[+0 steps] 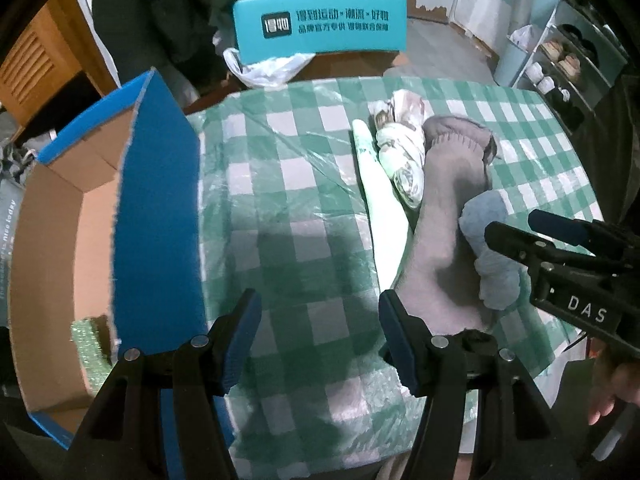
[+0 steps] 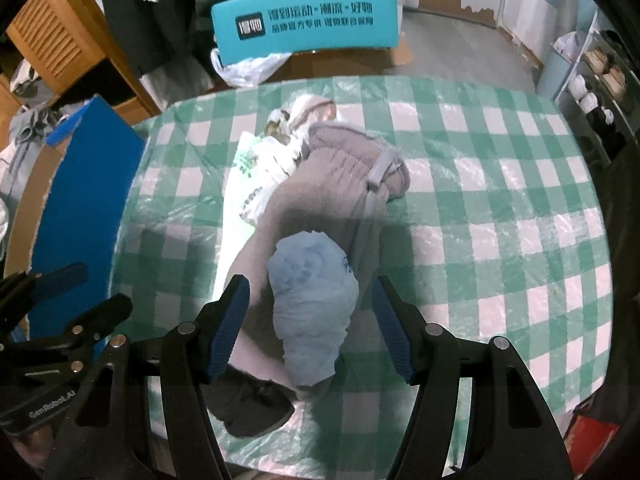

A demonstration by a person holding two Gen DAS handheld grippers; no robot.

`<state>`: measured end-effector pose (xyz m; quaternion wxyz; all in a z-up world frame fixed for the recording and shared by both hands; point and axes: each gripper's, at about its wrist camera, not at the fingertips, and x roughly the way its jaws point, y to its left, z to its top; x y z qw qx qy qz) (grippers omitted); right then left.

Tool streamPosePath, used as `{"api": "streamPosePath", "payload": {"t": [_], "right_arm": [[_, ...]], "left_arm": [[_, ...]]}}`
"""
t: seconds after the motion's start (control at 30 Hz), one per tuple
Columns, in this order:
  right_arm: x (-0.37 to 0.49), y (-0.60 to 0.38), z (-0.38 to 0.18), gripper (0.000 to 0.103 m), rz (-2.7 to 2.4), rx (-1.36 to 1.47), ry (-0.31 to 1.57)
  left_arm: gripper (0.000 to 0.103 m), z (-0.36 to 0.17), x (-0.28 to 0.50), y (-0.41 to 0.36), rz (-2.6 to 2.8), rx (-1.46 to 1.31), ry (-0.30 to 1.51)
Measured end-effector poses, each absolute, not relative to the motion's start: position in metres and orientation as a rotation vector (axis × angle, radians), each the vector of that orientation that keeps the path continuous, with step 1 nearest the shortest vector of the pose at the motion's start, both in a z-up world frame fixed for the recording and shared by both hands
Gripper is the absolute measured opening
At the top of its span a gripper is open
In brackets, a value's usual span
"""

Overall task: Organize soft objects
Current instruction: 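Move the right tool back to the pile and grasp the light-blue sock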

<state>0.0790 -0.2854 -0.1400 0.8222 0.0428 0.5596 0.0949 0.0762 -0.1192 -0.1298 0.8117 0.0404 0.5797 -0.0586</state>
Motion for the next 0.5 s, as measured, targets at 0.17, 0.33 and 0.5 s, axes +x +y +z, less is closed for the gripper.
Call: {"api": "streamPosePath", "payload": {"t": [0.17,0.33,0.5], "right_arm": [[0.084,-0.287,-0.153,0.064,0.193,0.098,1.214],[0.088,-0.289,-0.165,0.064,0.193,0.117,1.235],[0.089,-0.285,-0.169,0.055,0.211,0.105,1.237]], "left_arm": [[0.062,-0.143,0.083,-0.122,-0.144,0.041,1.275],[0.062,-0.153,0.085,-0.125,-0.143,0.041,1.303],[0.062,-0.158,0.084,-0.129,-0.15,0.053,1.322]]}}
